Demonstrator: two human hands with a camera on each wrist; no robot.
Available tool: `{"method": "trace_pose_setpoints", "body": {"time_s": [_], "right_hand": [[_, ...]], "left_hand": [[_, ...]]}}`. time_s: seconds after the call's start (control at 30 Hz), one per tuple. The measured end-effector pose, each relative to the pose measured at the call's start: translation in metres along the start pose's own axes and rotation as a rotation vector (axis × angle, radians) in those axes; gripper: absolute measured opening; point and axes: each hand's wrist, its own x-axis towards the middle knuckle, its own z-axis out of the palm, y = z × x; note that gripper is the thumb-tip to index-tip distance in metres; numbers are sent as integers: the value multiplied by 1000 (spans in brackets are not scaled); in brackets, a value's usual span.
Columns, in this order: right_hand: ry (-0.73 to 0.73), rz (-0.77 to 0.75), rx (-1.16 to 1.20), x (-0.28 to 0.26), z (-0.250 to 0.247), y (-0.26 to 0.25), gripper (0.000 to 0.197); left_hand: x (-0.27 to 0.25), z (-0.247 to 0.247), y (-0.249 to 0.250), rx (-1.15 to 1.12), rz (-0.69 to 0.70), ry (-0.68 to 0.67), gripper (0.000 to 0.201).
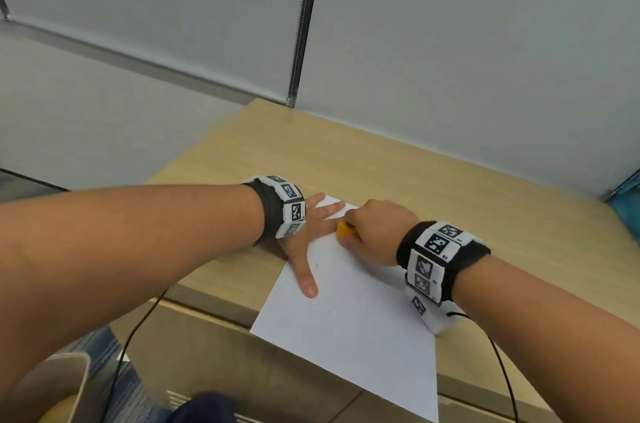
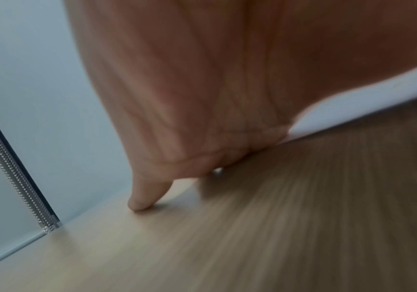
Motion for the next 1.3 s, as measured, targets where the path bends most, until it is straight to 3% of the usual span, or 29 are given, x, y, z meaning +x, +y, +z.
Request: {"method": "trace_pose_setpoints", "body": {"time_s": [0.1,0.2,0.33,0.4,0.5,0.63,0.8,1.03,1.17,1.3], "right_hand": [[19,-96,85,-2,4,-11,32],[-69,-240,209,-11,7,-26,27],[-24,-77,114,14,-2,-2,30],[-22,-147,177,9,1,-14,24],[-126,-259,266,-4,6,-27,32],[-58,-36,121,20,-2,2,32],[-128,-213,238,-7,5,-28,33],[-62,125,61,19,-6,2,32],[-65,220,100,-10,-9,2,33],[-81,279,-41,-46,4,9,30]], "left_hand": [[-2,-2,2,37,-9,-12,142],[0,-5,1,55,-22,-42,147],[1,-2,1,66,-17,-28,139],[-1,-4,3,80,-19,-45,137],[-2,-6,4,82,-11,-40,142],[-1,-3,4,53,-12,-22,138],[-1,-5,4,55,-24,-46,146],[-4,-4,6,21,-60,-34,152],[-10,-11,14,43,-121,-68,158],[-27,-14,28,-17,-252,-84,156]]}}
